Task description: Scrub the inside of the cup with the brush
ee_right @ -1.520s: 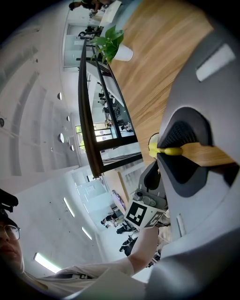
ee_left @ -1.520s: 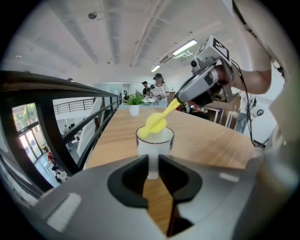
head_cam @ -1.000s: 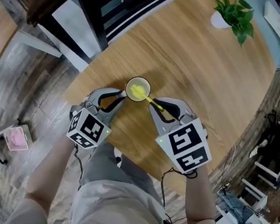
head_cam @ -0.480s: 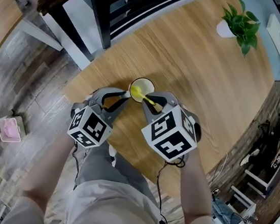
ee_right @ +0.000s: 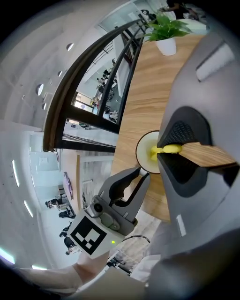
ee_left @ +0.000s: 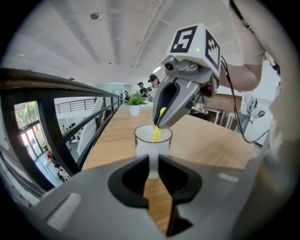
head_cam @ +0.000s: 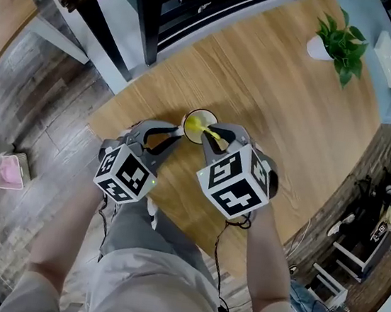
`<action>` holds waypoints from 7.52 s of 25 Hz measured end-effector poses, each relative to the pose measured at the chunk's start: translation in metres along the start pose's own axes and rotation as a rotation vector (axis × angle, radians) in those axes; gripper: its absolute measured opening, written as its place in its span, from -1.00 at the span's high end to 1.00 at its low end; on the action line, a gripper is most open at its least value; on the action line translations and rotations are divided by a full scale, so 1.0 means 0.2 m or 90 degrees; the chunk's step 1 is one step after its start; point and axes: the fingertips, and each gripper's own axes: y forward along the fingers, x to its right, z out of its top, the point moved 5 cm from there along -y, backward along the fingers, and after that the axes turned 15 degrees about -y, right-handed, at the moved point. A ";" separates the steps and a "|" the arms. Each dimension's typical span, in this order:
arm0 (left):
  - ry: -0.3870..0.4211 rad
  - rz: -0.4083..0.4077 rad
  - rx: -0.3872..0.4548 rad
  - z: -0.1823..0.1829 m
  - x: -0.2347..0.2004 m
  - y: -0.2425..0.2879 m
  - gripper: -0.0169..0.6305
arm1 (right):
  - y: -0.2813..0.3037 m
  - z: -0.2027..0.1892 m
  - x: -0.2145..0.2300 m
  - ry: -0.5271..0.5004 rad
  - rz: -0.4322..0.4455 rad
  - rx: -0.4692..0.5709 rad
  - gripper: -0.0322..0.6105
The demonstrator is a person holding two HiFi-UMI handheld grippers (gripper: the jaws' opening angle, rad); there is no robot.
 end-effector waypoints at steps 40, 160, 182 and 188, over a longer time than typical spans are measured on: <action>-0.008 0.064 -0.019 -0.01 0.04 0.01 0.78 | -0.10 0.04 0.01 -0.038 -0.022 -0.074 0.80; 0.104 0.122 -0.125 0.10 0.09 -0.21 0.86 | -0.87 0.16 -0.08 0.331 -0.229 0.368 0.80; 0.069 0.151 0.218 1.12 0.49 -1.09 0.94 | -1.77 0.29 -0.11 0.221 -0.500 0.511 0.80; 0.025 0.104 0.335 1.33 0.59 -1.31 0.94 | -2.05 0.28 -0.13 0.206 -0.544 0.543 0.80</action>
